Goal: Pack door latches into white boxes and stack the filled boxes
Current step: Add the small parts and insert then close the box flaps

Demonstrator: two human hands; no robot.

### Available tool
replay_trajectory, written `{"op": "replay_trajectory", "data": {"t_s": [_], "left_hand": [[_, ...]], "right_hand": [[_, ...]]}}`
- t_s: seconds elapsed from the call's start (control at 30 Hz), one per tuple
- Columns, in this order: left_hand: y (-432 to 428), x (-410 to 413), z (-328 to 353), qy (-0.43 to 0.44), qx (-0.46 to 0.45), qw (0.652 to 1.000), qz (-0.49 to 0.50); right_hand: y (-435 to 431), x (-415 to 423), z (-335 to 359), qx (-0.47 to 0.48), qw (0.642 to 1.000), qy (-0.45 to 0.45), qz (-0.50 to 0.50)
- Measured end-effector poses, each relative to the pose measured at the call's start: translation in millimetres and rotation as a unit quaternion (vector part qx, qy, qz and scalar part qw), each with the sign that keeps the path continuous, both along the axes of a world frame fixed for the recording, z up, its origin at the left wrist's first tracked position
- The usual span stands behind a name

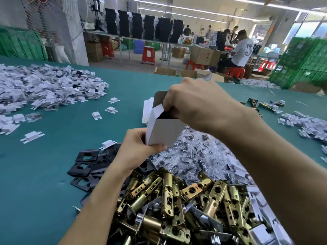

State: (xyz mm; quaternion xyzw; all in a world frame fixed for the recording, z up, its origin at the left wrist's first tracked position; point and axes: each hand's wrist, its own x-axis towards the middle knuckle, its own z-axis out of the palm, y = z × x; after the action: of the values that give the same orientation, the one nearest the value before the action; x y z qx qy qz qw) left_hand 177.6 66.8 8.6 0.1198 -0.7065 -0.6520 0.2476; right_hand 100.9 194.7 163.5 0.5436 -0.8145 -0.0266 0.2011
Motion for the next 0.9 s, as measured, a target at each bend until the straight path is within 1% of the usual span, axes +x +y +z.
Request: {"op": "replay_trajectory", "data": {"t_s": [0.07, 0.13, 0.23, 0.3, 0.33, 0.47, 0.5, 0.53, 0.63, 0.7, 0.77, 0.9], "left_hand": [[0, 0, -1, 0.009, -0.023, 1.000, -0.004], [-1, -1, -1, 0.023, -0.039, 0.999, 0.009], [-4, -2, 1, 0.043, -0.032, 0.998, 0.011], [-4, -1, 1, 0.050, -0.029, 0.998, 0.001], [-4, -1, 1, 0.054, -0.033, 0.998, 0.001], [-3, -1, 2, 0.088, -0.038, 0.994, 0.052], [-3, -2, 2, 0.096, -0.029, 0.993, 0.062], [-3, -2, 2, 0.102, -0.016, 0.992, 0.071], [-1, -2, 4, 0.108, 0.020, 0.991, 0.075], [0, -2, 4, 0.101, 0.017, 0.993, 0.063], [0, -2, 2, 0.089, 0.006, 0.995, 0.047], [-1, -4, -3, 0.040, 0.013, 0.999, 0.017]], "right_hand": [[-3, -5, 5, 0.007, 1.000, -0.004, 0.011], [-3, -11, 6, -0.017, 0.999, 0.006, 0.037], [1, -11, 0, -0.073, 0.993, 0.033, 0.091], [1, -10, -5, -0.085, 0.989, 0.041, 0.118], [1, -10, -7, -0.084, 0.989, 0.031, 0.119], [3, -10, -5, -0.047, 0.993, -0.059, 0.095], [5, -8, -4, -0.034, 0.993, -0.066, 0.094], [7, -5, -4, -0.026, 0.994, -0.054, 0.094], [9, 8, -4, -0.036, 0.994, 0.054, 0.092], [8, 15, -3, -0.034, 0.993, 0.084, 0.079], [4, 14, -3, -0.035, 0.995, 0.076, 0.061], [-3, -2, -6, -0.044, 0.999, 0.005, 0.013]]}}
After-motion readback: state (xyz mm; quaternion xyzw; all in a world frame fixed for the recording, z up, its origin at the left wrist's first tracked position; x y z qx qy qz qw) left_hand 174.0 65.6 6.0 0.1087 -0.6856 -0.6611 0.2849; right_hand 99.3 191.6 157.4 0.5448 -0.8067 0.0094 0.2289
